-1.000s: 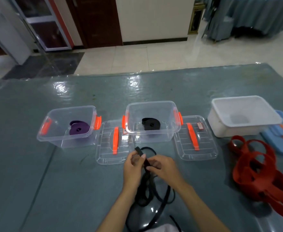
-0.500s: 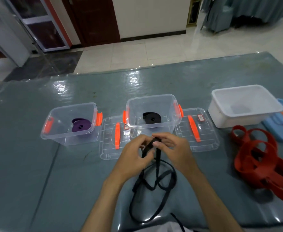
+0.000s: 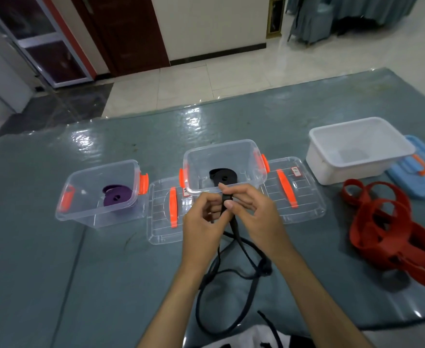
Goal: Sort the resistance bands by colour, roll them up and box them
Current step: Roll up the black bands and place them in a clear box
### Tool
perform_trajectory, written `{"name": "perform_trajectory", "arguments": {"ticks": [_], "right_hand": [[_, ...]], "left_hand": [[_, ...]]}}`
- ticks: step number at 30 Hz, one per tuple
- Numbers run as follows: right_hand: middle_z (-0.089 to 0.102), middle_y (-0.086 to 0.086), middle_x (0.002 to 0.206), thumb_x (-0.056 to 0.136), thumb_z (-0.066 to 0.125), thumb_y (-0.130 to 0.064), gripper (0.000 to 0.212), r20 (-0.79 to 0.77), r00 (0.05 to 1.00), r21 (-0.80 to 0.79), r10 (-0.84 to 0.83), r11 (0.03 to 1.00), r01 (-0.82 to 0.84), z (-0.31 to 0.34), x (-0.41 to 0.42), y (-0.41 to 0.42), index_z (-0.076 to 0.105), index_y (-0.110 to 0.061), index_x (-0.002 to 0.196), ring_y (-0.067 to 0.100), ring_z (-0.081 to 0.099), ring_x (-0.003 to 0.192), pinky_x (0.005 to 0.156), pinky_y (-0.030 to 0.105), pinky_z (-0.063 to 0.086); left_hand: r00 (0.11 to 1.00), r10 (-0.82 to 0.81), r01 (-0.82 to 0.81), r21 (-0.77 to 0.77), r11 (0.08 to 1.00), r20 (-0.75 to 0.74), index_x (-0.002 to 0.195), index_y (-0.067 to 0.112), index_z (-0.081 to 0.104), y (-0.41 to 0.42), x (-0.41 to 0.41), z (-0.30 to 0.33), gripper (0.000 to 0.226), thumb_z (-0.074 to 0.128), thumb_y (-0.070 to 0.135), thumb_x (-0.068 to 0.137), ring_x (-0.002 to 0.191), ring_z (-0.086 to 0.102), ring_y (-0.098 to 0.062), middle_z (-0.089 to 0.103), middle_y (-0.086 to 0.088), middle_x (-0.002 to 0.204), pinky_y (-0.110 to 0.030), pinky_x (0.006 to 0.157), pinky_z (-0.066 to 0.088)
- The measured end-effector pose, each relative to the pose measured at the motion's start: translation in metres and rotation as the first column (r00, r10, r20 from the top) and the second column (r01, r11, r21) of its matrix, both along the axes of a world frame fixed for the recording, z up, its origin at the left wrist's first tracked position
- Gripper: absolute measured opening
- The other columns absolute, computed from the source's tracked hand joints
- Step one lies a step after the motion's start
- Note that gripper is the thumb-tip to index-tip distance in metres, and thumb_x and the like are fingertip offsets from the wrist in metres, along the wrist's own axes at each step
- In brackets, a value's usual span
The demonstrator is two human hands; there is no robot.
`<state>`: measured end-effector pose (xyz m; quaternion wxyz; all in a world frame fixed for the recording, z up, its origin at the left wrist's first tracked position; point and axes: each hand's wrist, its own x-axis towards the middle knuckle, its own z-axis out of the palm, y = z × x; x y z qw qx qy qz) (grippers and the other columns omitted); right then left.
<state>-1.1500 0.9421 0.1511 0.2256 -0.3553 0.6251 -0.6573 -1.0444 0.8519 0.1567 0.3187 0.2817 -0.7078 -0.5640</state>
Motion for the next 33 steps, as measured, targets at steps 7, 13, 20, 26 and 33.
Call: {"name": "perform_trajectory", "arguments": {"ticks": [7,13,20,26,33], "right_hand": [[0.078,-0.003,0.103,0.091,0.074,-0.002,0.022,0.017,1.0,0.01,0.016,1.0,-0.016,0.001,-0.024,0.001,0.077,-0.016,0.107,0.017,0.075,0.098,0.087,0.025,0.057],[0.078,-0.011,0.104,0.09,0.073,-0.001,0.031,-0.003,1.0,-0.081,0.027,0.996,-0.027,0.015,-0.03,0.0,0.075,-0.026,0.109,0.01,0.074,0.1,0.086,0.02,0.056],[0.06,-0.002,0.11,0.092,0.075,-0.011,0.027,-0.115,0.993,-0.051,0.029,0.998,-0.035,0.018,-0.035,0.001,0.076,-0.025,0.115,0.019,0.064,0.1,0.086,0.024,0.056],[0.066,-0.014,0.091,0.09,0.079,-0.013,0.02,-0.159,0.987,-0.007,0.001,1.0,-0.002,0.019,-0.03,-0.002,0.079,-0.023,0.107,0.019,0.069,0.086,0.08,0.032,0.062],[0.08,-0.002,0.101,0.092,0.075,-0.008,0.018,0.06,0.996,0.042,0.07,0.996,-0.072,0.017,-0.035,0.008,0.079,-0.019,0.107,0.018,0.077,0.095,0.084,0.031,0.062]], "left_hand": [[0.994,-0.096,0.099,0.065,0.993,-0.043,0.105,0.01,0.07,-0.007,0.003,0.003,0.019,0.08,0.004,0.089,0.102,0.075,-0.024,0.075,-0.007,0.104,-0.035,0.092,0.061],[0.987,-0.013,0.038,0.151,0.988,-0.162,0.108,0.009,0.061,-0.001,-0.004,0.017,0.033,0.082,-0.002,0.085,0.096,0.077,-0.029,0.077,-0.011,0.097,-0.037,0.09,0.062],[0.989,0.005,-0.011,-0.041,0.999,-0.148,0.108,0.012,0.072,-0.003,-0.012,0.02,0.021,0.079,0.005,0.09,0.101,0.075,-0.023,0.076,0.0,0.102,-0.035,0.092,0.061],[0.999,-0.045,0.035,-0.311,0.95,-0.025,0.105,0.012,0.066,-0.007,-0.012,0.006,0.012,0.073,0.008,0.096,0.102,0.071,-0.019,0.07,0.007,0.108,-0.036,0.088,0.06],[0.998,-0.064,0.062,-0.579,0.813,0.017,0.102,0.008,0.078,-0.024,-0.003,0.002,0.016,0.083,0.009,0.087,0.099,0.071,-0.011,0.076,0.003,0.103,-0.033,0.087,0.058]]}}
